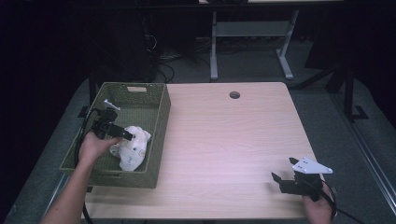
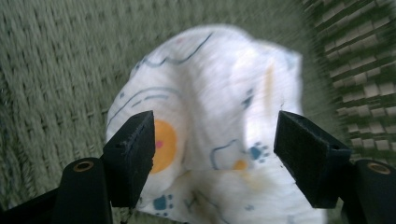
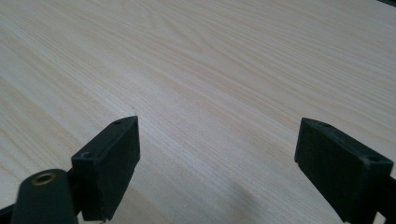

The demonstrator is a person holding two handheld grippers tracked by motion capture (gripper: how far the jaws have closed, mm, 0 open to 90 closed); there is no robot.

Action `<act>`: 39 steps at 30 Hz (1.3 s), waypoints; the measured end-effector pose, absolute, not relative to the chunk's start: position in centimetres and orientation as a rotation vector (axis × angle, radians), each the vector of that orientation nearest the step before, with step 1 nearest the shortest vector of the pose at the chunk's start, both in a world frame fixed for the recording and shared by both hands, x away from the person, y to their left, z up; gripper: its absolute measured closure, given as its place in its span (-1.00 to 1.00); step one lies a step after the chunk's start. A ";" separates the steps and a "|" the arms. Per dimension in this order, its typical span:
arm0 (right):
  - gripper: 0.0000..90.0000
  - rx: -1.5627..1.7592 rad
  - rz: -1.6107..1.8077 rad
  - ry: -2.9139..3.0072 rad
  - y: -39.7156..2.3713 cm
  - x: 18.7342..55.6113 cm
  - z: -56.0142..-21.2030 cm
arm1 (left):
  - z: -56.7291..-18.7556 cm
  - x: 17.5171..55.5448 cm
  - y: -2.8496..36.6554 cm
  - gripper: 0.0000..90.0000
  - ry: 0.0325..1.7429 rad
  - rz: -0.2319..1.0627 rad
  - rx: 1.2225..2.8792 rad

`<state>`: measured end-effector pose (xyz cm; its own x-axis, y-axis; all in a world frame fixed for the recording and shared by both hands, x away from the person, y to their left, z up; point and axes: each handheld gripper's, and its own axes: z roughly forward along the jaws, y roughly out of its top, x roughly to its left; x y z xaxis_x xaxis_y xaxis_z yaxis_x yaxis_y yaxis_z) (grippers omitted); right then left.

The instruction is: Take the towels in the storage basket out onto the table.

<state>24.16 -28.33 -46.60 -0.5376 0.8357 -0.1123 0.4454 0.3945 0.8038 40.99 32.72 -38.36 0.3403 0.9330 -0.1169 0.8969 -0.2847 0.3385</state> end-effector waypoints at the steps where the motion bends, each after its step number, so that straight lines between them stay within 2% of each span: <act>1: -0.70 1.093 1.012 2.147 -28.3 24.2 -46.6 | -38.6 41.0 32.5 -0.36 1.640 0.140 2.270; 12: -0.70 1.092 1.015 2.148 -28.3 24.2 -46.6 | -41.0 42.1 31.1 -0.20 1.701 0.115 2.422; 16: -0.70 1.088 1.016 2.150 -28.3 24.1 -46.6 | -42.2 42.3 30.7 -0.15 1.713 0.044 2.490; 24: -0.70 1.080 1.014 2.155 -28.1 24.1 -46.6 | -42.4 42.2 30.3 0.11 1.712 0.115 2.522; 30: -0.70 1.081 1.017 2.157 -28.0 24.1 -46.6 | -42.4 42.1 30.1 0.29 1.710 0.118 2.524; 39: -0.70 1.075 1.013 2.161 -27.9 24.1 -46.7 | -42.3 42.0 30.2 0.38 1.698 0.128 2.527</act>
<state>24.13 -27.89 -46.67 -0.5515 0.8261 -0.1160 0.4391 0.4057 0.8016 41.96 30.18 -42.34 0.3769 0.9261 0.0168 0.9182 -0.3759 0.1251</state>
